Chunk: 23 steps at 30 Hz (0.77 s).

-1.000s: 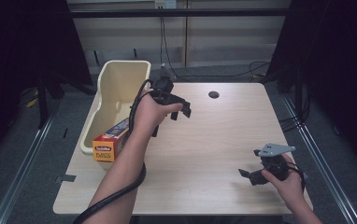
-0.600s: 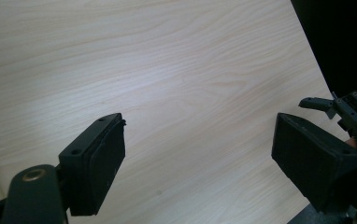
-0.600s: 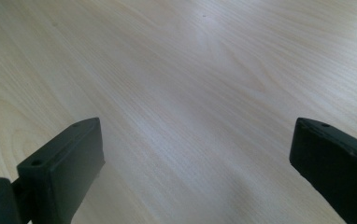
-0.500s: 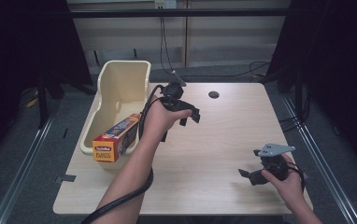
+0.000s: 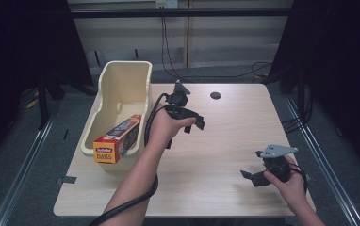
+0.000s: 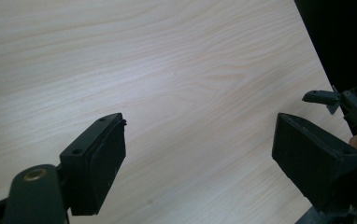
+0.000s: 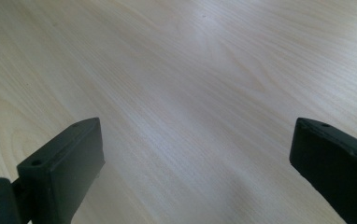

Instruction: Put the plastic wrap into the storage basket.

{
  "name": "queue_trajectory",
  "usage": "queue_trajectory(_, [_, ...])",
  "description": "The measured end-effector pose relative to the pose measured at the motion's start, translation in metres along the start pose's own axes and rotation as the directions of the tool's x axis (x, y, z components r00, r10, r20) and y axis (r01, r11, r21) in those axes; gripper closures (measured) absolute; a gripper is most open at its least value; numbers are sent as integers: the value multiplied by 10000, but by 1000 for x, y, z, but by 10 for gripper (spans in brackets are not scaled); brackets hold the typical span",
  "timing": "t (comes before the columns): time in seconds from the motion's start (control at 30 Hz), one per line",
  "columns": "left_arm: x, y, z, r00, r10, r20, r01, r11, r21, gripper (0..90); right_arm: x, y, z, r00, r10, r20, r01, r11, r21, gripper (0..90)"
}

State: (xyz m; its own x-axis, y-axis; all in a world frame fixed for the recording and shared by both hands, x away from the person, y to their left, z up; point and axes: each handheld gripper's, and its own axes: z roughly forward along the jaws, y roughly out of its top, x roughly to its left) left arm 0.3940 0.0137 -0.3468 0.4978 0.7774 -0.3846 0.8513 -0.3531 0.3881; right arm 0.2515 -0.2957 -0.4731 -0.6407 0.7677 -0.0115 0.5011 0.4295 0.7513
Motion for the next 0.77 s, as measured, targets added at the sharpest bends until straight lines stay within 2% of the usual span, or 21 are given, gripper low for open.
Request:
queue_trajectory(0.27, [3, -9, 14, 9997, 136, 204, -136, 9999, 34, 170, 0, 0, -1, 10000, 46, 1, -46, 10000, 26, 27])
queue_trajectory(0.33, [4, -12, 18, 9996, 168, 234, -166, 9998, -94, 169, 0, 0, -1, 10000, 17, 20, -17, 10000, 10, 27])
queue_trajectory(0.37, [4, -14, 19, 9996, 169, 206, -170, 9998, 38, 169, 0, 0, -1, 10000, -36, 14, 36, 10000, 9, 27])
queue_trajectory(0.63, [7, -22, 33, 9987, 253, 442, -255, 9997, 31, 169, 0, 0, 0, 10000, -2, 2, 2, 10000, 27, 27])
queue_trajectory(0.77, [10, -25, 36, 9987, 291, 414, -292, 9996, 18, 167, 0, -1, 0, 10000, -3, -30, 3, 10000, 52, 27])
